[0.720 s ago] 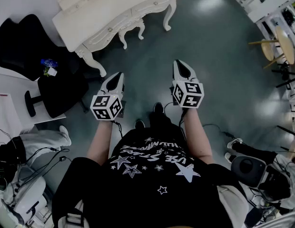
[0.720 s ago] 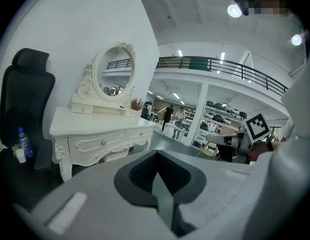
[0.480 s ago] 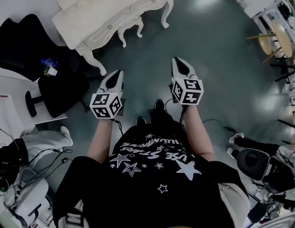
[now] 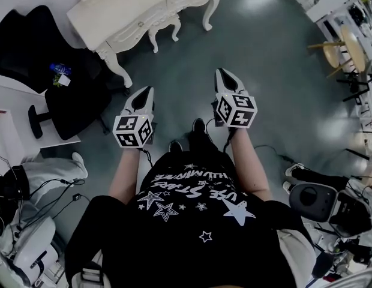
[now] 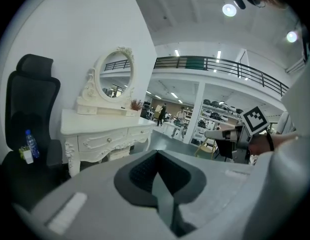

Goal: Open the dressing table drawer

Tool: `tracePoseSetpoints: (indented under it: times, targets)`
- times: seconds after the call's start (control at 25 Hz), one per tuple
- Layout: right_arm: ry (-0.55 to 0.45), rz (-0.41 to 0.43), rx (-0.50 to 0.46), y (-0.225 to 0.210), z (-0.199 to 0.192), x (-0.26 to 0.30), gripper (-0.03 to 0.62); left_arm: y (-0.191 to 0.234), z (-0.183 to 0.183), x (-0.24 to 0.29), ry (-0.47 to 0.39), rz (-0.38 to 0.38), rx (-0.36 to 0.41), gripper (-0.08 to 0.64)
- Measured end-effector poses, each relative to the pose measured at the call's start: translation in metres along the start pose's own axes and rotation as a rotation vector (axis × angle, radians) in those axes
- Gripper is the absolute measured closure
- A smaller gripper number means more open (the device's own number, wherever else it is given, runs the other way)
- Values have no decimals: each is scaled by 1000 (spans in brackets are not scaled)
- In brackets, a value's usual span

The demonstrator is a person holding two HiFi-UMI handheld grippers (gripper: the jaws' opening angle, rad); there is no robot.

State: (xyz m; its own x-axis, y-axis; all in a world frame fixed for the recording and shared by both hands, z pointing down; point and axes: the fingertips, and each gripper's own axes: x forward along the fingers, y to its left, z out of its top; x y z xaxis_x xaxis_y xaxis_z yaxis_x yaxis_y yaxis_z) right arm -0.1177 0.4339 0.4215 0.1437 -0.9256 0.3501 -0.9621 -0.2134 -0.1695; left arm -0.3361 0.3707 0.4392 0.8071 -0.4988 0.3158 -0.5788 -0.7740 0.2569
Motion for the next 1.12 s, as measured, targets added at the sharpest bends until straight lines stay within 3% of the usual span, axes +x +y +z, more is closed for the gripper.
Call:
tracePoseSetpoints:
  times: [0.16,0.32,0.36,0.44,0.56,0.8,0.92,1.12]
  targets:
    - [12,0,27,-4,-6,-8,565,-9,-1,-6,3,-22,22,560]
    - [-16,24,37,-8,3,1,560,-5,6,-2,-14,17,28,560]
    - [-24,32,37,-9,7,5,540,-5,8,0,-15,24,41,560]
    - [-32,55,27,-8,13,17,435,-3,14,6,-15,36,61,560]
    - [-19,98,-7,-6,16,42,368,9,23,21,-22,72,54,560]
    - [37,141,16,-45,25,133,276,42,40,97,1,151,6,560]
    - [48,170,20,-73,46,175,270,51,60,144,-3,174,-21,560]
    - [36,199,6,-119,90,238,270,59,104,216,-34,202,1,560]
